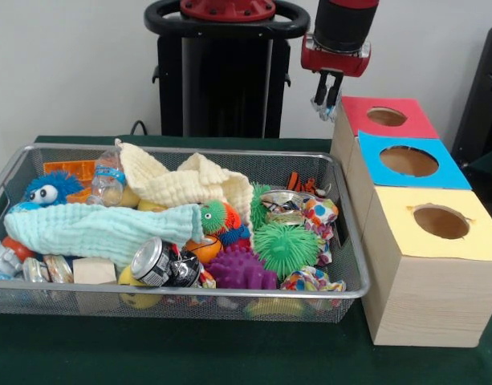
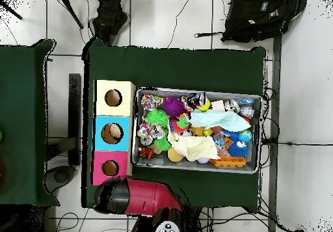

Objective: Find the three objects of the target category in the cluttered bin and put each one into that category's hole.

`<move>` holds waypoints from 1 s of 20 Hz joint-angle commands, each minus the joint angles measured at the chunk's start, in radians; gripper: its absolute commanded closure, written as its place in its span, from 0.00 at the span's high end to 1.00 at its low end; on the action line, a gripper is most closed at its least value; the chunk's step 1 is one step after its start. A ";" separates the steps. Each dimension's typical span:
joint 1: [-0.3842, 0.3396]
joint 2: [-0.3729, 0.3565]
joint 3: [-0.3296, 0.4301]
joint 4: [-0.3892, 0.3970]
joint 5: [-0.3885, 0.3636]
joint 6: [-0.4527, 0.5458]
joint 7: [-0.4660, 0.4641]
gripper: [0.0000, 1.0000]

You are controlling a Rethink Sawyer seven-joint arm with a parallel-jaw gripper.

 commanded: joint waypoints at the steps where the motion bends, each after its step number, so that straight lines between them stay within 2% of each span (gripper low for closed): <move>1: 0.055 0.034 0.039 -0.236 0.072 -0.024 0.218 0.00; 6: 0.062 0.044 0.023 -0.269 0.055 0.014 0.185 0.00; 20: -0.026 0.036 0.073 -0.295 -0.022 0.085 0.034 0.00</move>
